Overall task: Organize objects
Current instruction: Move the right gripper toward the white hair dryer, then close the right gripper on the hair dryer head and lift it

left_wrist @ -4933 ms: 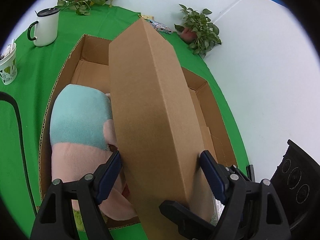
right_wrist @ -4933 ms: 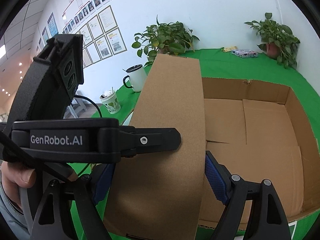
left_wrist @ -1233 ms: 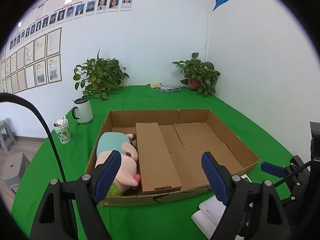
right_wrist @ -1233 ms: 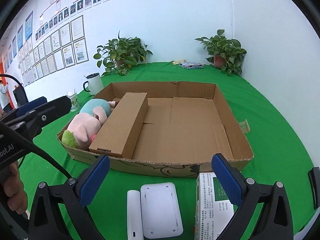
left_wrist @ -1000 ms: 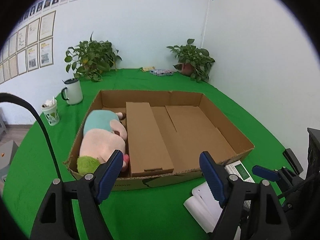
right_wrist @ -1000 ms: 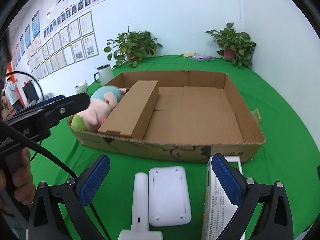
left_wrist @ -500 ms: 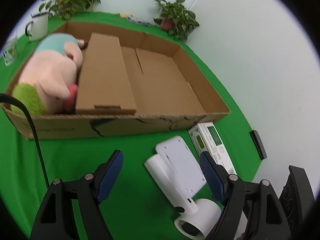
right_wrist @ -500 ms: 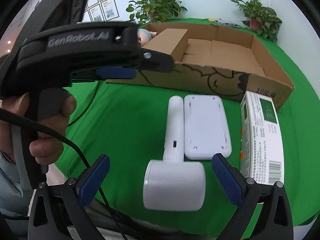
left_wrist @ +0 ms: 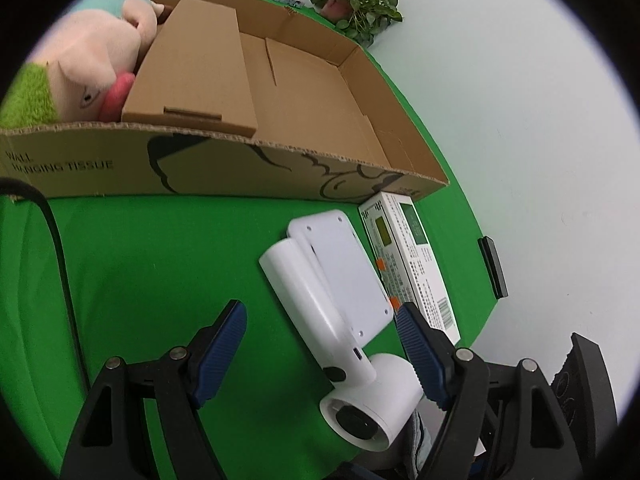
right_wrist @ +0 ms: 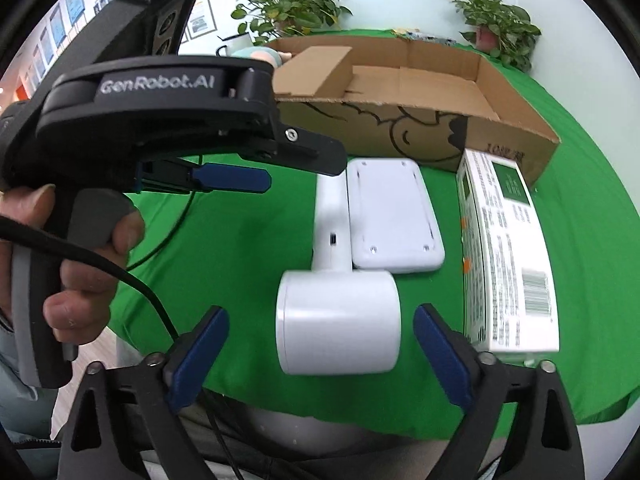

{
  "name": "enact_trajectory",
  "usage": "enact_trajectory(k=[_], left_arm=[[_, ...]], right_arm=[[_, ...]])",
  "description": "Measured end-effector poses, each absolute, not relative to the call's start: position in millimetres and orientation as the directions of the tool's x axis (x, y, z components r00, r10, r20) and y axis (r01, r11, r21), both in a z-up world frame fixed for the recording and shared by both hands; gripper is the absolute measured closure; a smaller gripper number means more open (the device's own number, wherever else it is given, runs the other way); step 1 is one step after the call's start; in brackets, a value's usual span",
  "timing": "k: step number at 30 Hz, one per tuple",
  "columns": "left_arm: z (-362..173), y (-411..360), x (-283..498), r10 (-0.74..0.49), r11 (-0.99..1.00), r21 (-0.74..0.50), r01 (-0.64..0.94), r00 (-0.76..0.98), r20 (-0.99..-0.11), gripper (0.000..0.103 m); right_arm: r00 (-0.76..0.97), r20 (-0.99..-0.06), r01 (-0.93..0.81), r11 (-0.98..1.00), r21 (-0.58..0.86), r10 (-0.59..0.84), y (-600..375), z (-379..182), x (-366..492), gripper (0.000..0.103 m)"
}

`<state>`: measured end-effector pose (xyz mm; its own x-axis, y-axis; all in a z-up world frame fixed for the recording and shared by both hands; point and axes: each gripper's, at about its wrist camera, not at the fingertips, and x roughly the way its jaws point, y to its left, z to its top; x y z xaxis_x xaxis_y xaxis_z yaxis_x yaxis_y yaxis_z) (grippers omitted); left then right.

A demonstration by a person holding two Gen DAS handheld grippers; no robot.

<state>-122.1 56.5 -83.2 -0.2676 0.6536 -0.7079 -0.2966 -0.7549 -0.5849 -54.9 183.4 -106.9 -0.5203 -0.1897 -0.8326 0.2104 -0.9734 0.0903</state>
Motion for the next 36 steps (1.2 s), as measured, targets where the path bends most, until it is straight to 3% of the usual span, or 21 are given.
enact_trajectory(k=[2, 7, 13, 17, 21, 23, 28, 30, 36], left_arm=[[-84, 57, -120, 0.663, -0.746, -0.592, -0.304, -0.258, -0.703, 0.026], [-87, 59, -111, 0.681, -0.727, -0.61, -0.313, -0.223, -0.697, 0.031], [-101, 60, -99, 0.704, -0.706, -0.645, -0.291, -0.188, -0.685, 0.033], [-109, 64, -94, 0.718, -0.692, -0.667, -0.278, -0.168, -0.675, 0.036], [-114, 71, -96, 0.716, -0.694, -0.669, -0.267, -0.151, -0.682, 0.043], [-115, 74, -96, 0.714, -0.695, -0.668, -0.266, -0.149, -0.684, 0.043], [-116, 75, -97, 0.705, -0.706, -0.663, -0.249, -0.155, -0.692, 0.049], [-116, 74, -97, 0.68, -0.73, -0.639, -0.242, -0.167, -0.714, 0.066], [-109, 71, -98, 0.675, -0.737, -0.635, -0.233, -0.192, -0.713, 0.067]], right_arm=[[-0.514, -0.837, 0.212, -0.973, 0.09, -0.189, 182, -108, -52, 0.028], [-0.513, -0.839, 0.212, -0.974, 0.079, -0.18, 182, -109, -50, 0.048], [-0.502, -0.836, 0.238, -0.965, 0.114, -0.222, 177, -107, -36, 0.046], [-0.507, -0.829, 0.235, -0.963, 0.132, -0.237, 176, -106, -31, 0.034], [-0.504, -0.835, 0.23, -0.966, 0.118, -0.223, 175, -107, -29, 0.036], [-0.502, -0.839, 0.23, -0.968, 0.105, -0.21, 175, -110, -30, 0.047], [-0.522, -0.829, 0.229, -0.969, 0.091, -0.201, 177, -110, -29, 0.047], [-0.526, -0.826, 0.232, -0.969, 0.089, -0.202, 178, -108, -28, 0.047], [-0.546, -0.815, 0.247, -0.967, 0.065, -0.194, 174, -105, -24, 0.047]])
